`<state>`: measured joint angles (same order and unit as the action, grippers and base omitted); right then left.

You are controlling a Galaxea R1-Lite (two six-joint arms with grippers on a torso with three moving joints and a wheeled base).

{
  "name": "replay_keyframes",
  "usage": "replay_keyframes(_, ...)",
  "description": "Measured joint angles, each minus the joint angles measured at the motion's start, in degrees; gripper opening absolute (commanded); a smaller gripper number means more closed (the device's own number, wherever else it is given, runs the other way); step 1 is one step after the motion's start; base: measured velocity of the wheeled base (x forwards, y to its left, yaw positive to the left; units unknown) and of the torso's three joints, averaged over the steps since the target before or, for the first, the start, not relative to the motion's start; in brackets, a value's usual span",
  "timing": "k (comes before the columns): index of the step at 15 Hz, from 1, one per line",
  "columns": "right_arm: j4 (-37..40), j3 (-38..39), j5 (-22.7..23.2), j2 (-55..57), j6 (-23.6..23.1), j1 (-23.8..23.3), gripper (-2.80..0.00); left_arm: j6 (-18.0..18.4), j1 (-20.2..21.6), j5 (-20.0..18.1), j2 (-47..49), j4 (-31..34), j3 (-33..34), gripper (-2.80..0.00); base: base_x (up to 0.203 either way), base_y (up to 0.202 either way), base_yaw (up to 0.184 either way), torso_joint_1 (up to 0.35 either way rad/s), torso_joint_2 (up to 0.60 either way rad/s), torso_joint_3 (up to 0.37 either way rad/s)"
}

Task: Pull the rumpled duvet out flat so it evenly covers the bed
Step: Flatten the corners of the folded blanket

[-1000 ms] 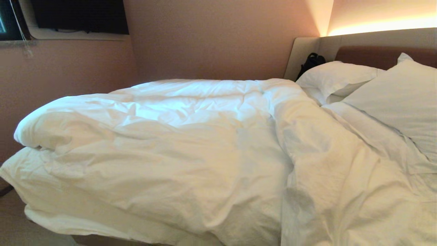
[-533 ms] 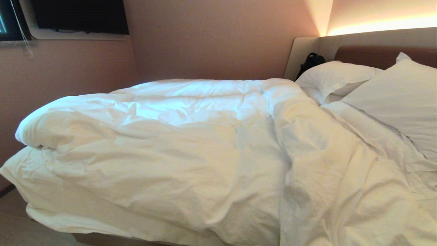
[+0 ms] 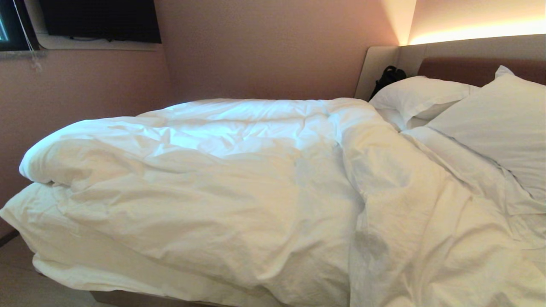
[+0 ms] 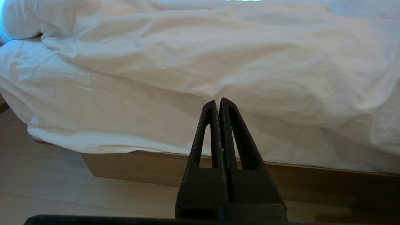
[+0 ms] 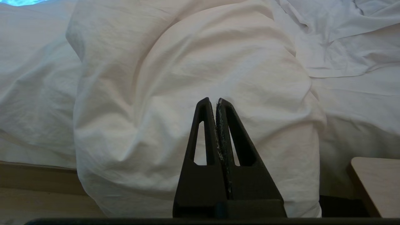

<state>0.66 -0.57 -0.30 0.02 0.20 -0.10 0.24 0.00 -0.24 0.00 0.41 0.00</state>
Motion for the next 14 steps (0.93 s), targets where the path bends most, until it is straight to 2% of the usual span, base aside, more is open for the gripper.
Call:
replay_keyframes(5,0.88,-0.39,-0.13,0.00,-0.29,0.00,-2.80,0.01,0.00,-0.02,0.00,0.02,0.00,-2.80,0.000,0.000,0.000,0.000,0.00,0.000)
replay_keyframes(9,4.44,-6.28,0.42,2.47,-0.47,0.00,-2.80,0.05,0.00,0.00,0.00,0.02,0.00,-2.80,0.000,0.000,0.000,0.000,0.00,0.000)
replay_keyframes(14,9.90,-11.39,2.30,20.51,0.21,0.05,-2.80,0.01,0.00,-0.02,0.00,0.01,0.00,-2.80,0.000,0.000,0.000,0.000,0.00,0.000)
